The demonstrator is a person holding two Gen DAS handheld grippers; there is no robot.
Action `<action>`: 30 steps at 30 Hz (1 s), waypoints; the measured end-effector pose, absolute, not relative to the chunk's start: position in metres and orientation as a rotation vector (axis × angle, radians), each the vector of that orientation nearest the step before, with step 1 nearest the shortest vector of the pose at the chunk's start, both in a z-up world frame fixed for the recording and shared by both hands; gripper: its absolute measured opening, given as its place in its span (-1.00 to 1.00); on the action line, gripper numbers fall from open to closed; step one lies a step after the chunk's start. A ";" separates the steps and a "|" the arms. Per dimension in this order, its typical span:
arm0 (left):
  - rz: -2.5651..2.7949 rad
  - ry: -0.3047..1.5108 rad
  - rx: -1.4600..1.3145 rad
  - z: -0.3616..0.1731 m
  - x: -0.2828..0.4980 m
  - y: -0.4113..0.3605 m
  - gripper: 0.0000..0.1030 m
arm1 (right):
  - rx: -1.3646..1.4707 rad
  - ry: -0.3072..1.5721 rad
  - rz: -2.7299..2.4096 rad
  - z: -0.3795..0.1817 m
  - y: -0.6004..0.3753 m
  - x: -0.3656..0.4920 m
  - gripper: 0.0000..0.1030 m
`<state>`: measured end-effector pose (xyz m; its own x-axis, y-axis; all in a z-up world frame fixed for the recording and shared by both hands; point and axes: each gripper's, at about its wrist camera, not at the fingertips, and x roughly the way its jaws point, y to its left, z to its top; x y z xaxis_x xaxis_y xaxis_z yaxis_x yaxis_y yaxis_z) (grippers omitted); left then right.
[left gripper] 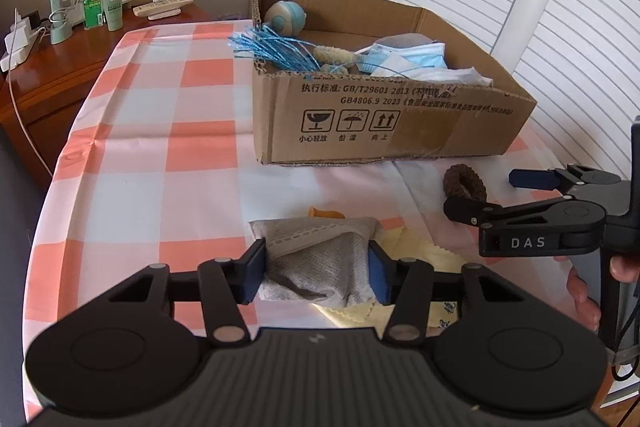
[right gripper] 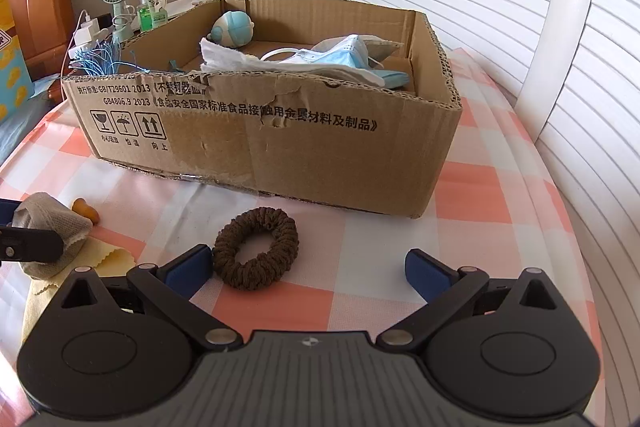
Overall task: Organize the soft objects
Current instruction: 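Grasp the grey sachet with the left tool while the right tool grasps the brown scrunchie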
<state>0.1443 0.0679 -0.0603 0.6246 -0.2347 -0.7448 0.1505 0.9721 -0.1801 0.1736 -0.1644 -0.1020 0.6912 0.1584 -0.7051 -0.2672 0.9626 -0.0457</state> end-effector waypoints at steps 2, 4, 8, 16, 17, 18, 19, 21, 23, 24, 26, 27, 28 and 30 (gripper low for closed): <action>-0.222 0.861 -0.100 -0.057 0.142 0.068 -0.03 | -0.152 0.773 0.240 -0.102 -0.164 0.174 1.00; -0.223 0.855 -0.101 -0.054 0.141 0.068 -0.03 | -0.159 0.769 0.243 -0.101 -0.164 0.173 1.00; -0.229 0.845 -0.111 -0.049 0.141 0.070 -0.03 | -0.179 0.752 0.271 -0.100 -0.159 0.171 0.88; -0.243 0.844 -0.103 -0.047 0.140 0.066 -0.03 | -0.195 0.727 0.336 -0.095 -0.152 0.167 0.34; -0.244 0.845 -0.103 -0.047 0.140 0.066 -0.03 | -0.193 0.727 0.337 -0.095 -0.152 0.167 0.22; -0.247 0.844 -0.102 -0.047 0.140 0.065 -0.03 | -0.193 0.727 0.338 -0.094 -0.152 0.166 0.15; -0.250 0.845 -0.100 -0.047 0.140 0.065 -0.03 | -0.197 0.726 0.339 -0.093 -0.152 0.166 0.01; -0.253 0.846 -0.098 -0.047 0.140 0.064 -0.03 | -0.209 0.725 0.341 -0.093 -0.150 0.166 -0.06; -0.256 0.846 -0.092 -0.047 0.140 0.064 -0.03 | -0.219 0.722 0.339 -0.093 -0.149 0.163 -0.09; -0.258 0.846 -0.091 -0.046 0.140 0.063 -0.03 | -0.221 0.722 0.340 -0.092 -0.149 0.163 -0.11; -0.263 0.845 -0.085 -0.045 0.140 0.062 -0.03 | -0.219 0.725 0.346 -0.091 -0.150 0.161 -0.14; -0.267 0.845 -0.081 -0.044 0.139 0.062 -0.03 | -0.214 0.726 0.352 -0.090 -0.150 0.161 -0.14; -0.273 0.844 -0.074 -0.043 0.139 0.061 -0.03 | -0.212 0.726 0.355 -0.089 -0.151 0.159 -0.14; -0.282 0.841 -0.059 -0.040 0.138 0.059 -0.03 | -0.212 0.721 0.366 -0.084 -0.152 0.156 -0.15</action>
